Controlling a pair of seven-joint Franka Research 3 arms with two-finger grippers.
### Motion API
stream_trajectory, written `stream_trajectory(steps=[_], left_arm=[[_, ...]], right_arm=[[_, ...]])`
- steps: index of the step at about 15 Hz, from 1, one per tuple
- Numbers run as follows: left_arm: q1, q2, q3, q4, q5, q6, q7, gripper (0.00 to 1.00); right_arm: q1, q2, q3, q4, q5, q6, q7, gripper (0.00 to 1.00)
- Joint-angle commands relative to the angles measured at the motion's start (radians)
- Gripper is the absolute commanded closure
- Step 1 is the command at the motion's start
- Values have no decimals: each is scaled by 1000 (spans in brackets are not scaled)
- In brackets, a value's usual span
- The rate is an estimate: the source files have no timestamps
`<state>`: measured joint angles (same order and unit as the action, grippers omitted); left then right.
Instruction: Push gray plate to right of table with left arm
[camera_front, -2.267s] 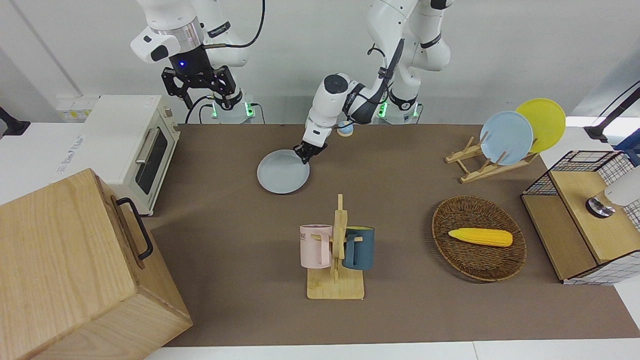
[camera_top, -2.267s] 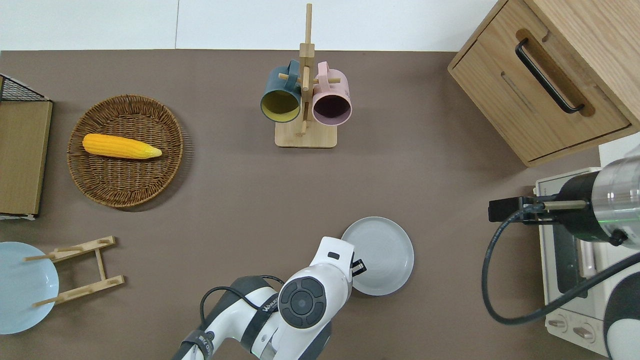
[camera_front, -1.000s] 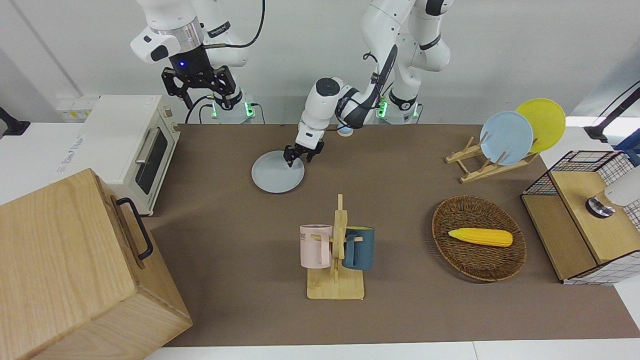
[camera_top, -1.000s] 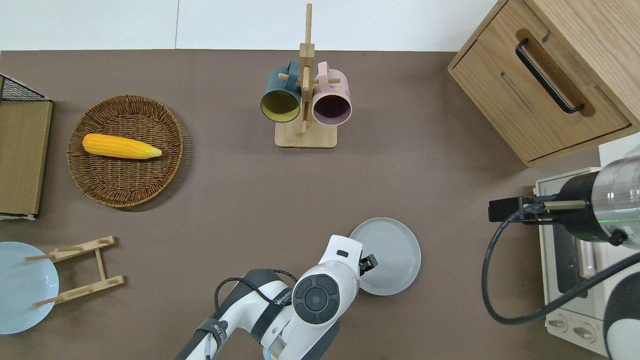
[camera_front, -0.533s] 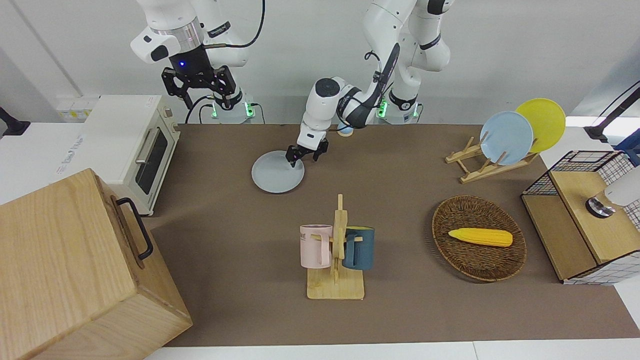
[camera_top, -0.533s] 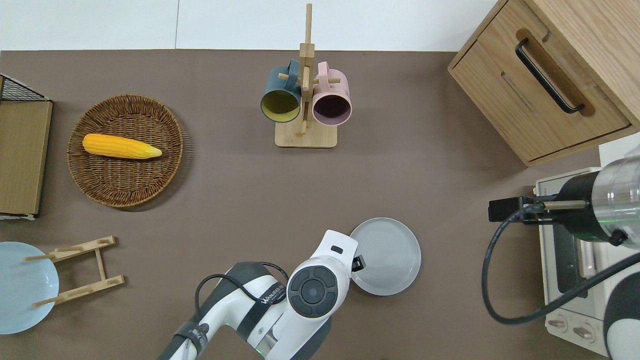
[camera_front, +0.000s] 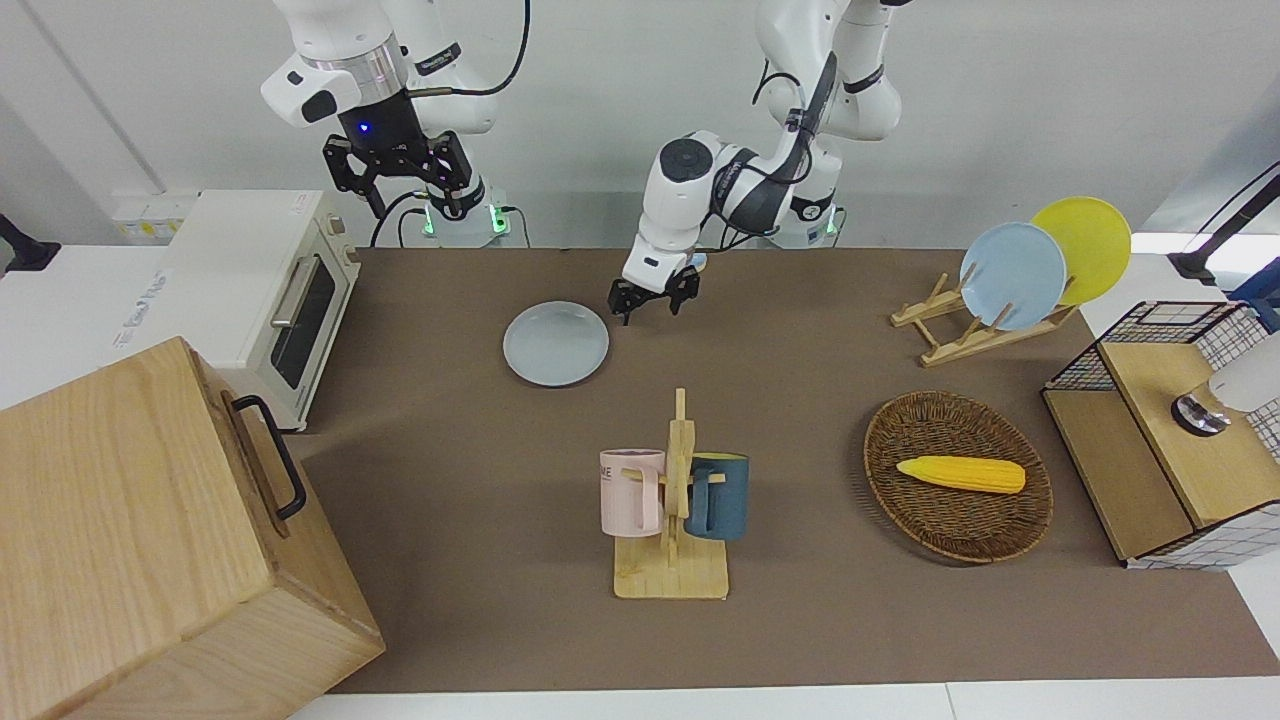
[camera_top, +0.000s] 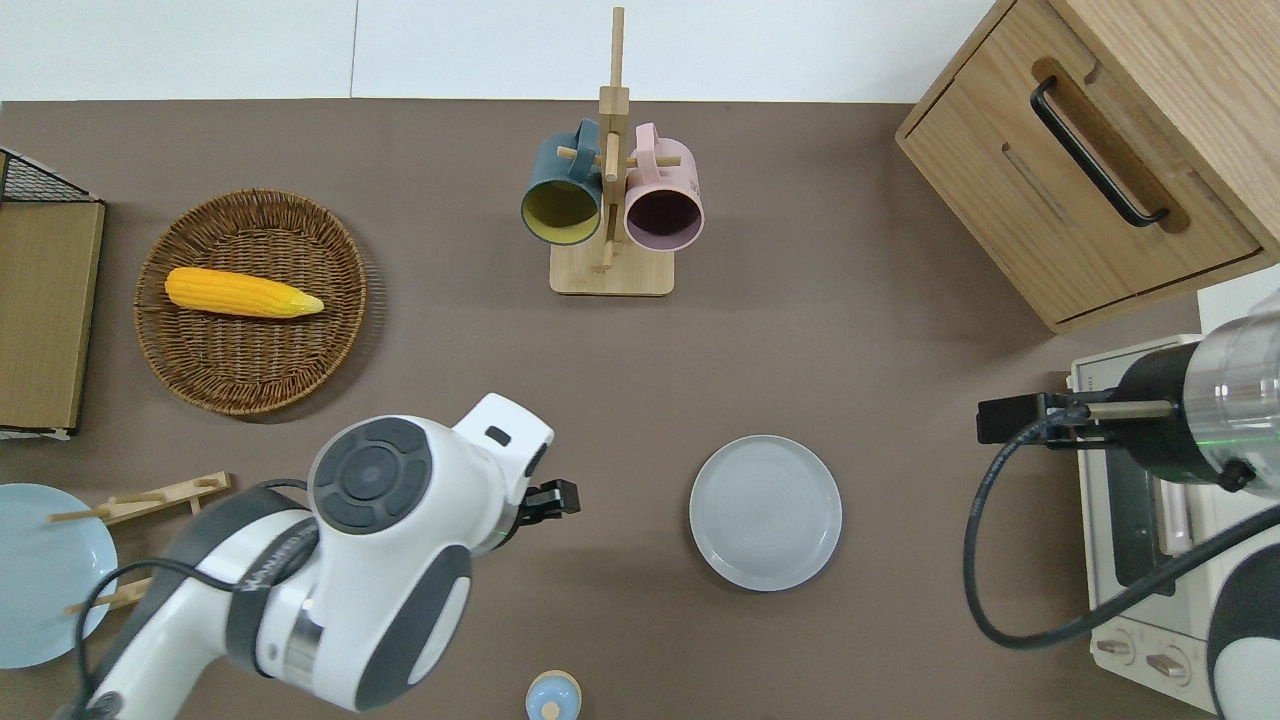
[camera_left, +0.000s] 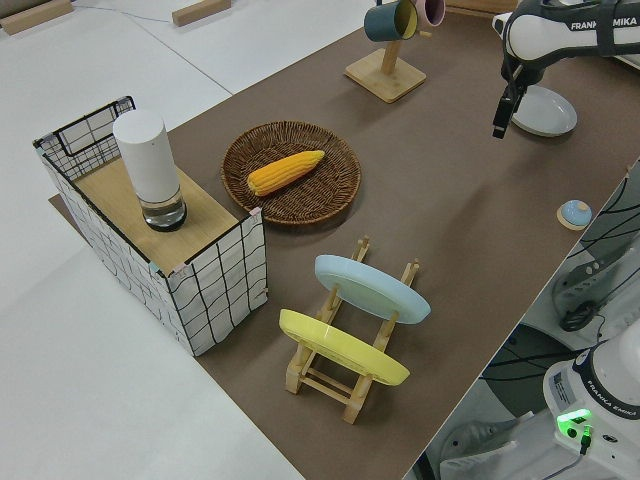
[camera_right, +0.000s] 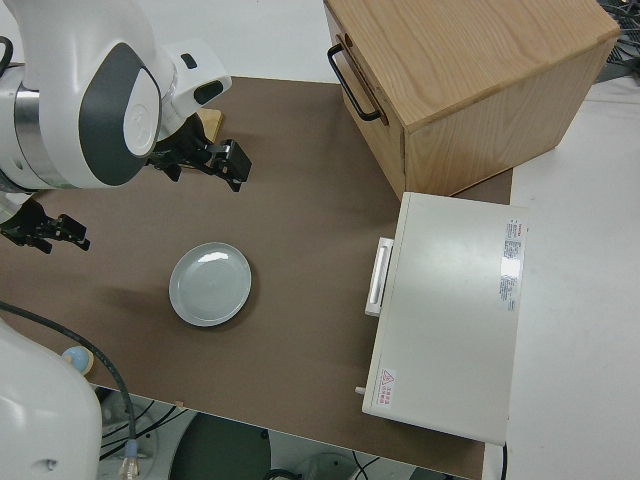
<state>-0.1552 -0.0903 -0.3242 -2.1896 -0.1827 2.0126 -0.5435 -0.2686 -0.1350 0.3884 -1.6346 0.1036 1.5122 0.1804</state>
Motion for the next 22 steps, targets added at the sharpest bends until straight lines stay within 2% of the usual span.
stream_trajectory(steps=[1,3,7,10,16,20,22], left_arm=[[123,-104,-7,-16,-20,-86,143,7],[186,-153,10,-16,-20,-104,206,7],[204,-218,151,43,-17,-216,330,7],[204,-220,201,131,-7,-302,346,7],[212,-216,232,286,12,-431,333,7],[209,-216,237,313,51,-466,329,7],[213,-177,232,451,51,-566,330,7]], right_arm=[[-17,-15,7,-17,18,2,2,5],[-15,-17,7,-17,18,2,2,5],[-17,-15,7,-17,18,2,2,5],[-15,-15,7,-17,18,3,2,5],[-17,-15,7,-17,18,2,2,5],[-15,-15,7,-17,18,2,2,5],[-15,-15,6,-17,18,3,2,5]])
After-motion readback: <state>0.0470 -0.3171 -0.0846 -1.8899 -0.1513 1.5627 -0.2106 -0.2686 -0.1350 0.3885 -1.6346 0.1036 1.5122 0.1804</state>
